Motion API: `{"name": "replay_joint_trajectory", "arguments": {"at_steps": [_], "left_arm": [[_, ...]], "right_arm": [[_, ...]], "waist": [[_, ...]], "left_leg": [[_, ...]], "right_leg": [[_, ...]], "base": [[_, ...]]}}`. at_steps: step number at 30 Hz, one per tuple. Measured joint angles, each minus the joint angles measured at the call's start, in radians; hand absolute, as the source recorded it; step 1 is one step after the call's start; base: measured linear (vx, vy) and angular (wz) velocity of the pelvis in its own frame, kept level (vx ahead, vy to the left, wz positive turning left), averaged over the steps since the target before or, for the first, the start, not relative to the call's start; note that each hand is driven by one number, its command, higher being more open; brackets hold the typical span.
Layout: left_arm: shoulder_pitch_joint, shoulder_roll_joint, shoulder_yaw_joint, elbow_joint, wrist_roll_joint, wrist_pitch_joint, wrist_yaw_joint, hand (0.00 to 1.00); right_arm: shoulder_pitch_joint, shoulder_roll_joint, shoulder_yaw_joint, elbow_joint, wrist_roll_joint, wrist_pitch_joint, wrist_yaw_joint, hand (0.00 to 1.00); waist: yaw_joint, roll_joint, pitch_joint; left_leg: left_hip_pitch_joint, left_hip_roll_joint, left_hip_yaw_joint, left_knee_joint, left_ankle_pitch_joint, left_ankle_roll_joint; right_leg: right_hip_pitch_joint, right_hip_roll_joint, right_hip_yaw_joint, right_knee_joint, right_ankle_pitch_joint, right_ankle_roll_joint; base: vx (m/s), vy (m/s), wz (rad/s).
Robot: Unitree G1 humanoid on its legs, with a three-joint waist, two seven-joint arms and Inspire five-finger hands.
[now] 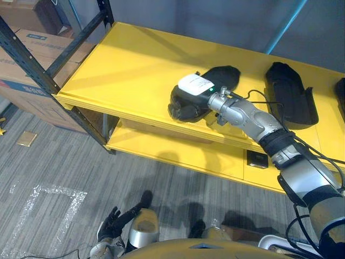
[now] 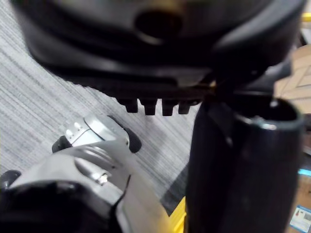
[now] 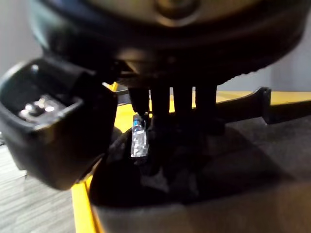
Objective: Walk over and take three plastic housings, then place them on the shelf
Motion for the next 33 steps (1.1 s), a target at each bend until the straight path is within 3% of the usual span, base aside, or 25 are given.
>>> {"name": "replay_joint_trajectory", "arguments": {"at_steps": [11,25,33], "left_arm": [[0.0,0.007,0.015,-0.001,0.007,0.013,-0.004,1.0],[0.006,0.022,0.016,0.0,0.007,0.021,-0.008,1.0],[0.009,0.029,0.021,-0.002,0.007,0.039,-0.009,1.0]], "right_arm": [[-0.069,-0.04,0.061,0.088,-0.096,-0.091,-0.074,0.0],[-0.076,-0.057,0.037,0.184,-0.085,-0.091,-0.08,0.0],[-0.075,-0.127,0.011,0.225,-0.091,-0.082,-0.08,0.0]], "waist": [[0.032,-0.006,-0.004],[0.044,-0.008,-0.005],[0.04,-0.008,-0.005]], "left_leg": [[-0.003,-0.003,-0.025,0.0,-0.001,0.0],[-0.002,-0.004,-0.031,0.004,0.0,-0.001],[0.001,-0.005,-0.027,0.001,0.002,0.0]], "right_leg": [[0.017,0.003,-0.025,-0.018,0.001,0.002],[0.019,-0.001,-0.031,-0.012,0.002,0.003],[0.017,-0.003,-0.025,-0.001,0.001,0.002]], "base": [[-0.01,-0.021,0.05],[-0.03,-0.025,0.01],[-0.01,-0.025,-0.02]]}}
